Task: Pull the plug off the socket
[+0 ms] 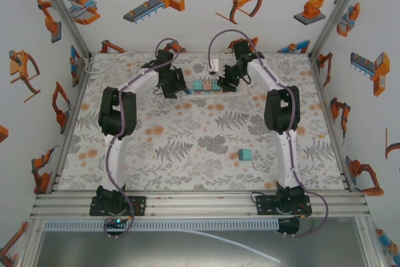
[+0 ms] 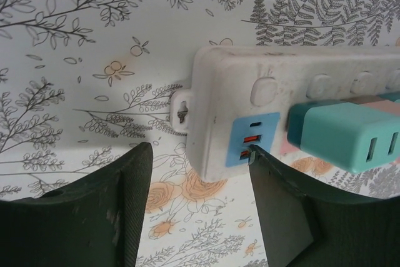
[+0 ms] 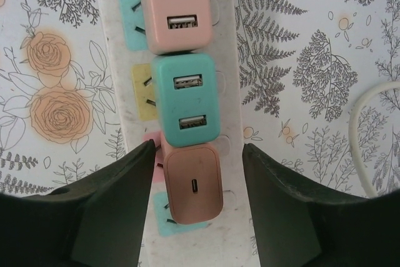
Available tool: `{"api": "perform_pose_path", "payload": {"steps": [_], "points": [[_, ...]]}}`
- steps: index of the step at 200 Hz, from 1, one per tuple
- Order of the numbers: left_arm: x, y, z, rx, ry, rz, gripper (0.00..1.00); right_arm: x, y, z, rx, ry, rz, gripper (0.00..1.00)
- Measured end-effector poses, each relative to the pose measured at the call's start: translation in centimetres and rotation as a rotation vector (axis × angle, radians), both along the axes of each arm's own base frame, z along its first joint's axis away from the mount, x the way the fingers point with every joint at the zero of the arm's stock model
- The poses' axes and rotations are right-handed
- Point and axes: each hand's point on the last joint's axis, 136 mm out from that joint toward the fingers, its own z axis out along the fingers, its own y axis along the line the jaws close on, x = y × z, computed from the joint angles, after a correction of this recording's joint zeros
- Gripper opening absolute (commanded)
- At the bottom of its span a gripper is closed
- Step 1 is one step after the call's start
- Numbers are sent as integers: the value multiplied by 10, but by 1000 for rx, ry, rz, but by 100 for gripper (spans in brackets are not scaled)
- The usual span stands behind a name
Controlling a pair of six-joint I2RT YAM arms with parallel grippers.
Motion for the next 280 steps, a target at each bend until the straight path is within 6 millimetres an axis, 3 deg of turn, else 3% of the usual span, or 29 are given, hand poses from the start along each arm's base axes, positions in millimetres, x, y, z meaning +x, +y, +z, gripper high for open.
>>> {"api": "perform_pose_path", "payload": {"steps": [28,58,139,280], "points": [[1,-2,0,-9,2,-5,51,-1,0,-1,-4,-2,6,48],[1,-5,1,-4,-4,-8,49,-5,-1,-3,-11,13,18,27],[1,-6,1,8,-12,-3,49,-9,-2,0,3,27,26,5],[0,-5,1,23,-17,15,50,-16,-7,4,40,65,35,1]]}}
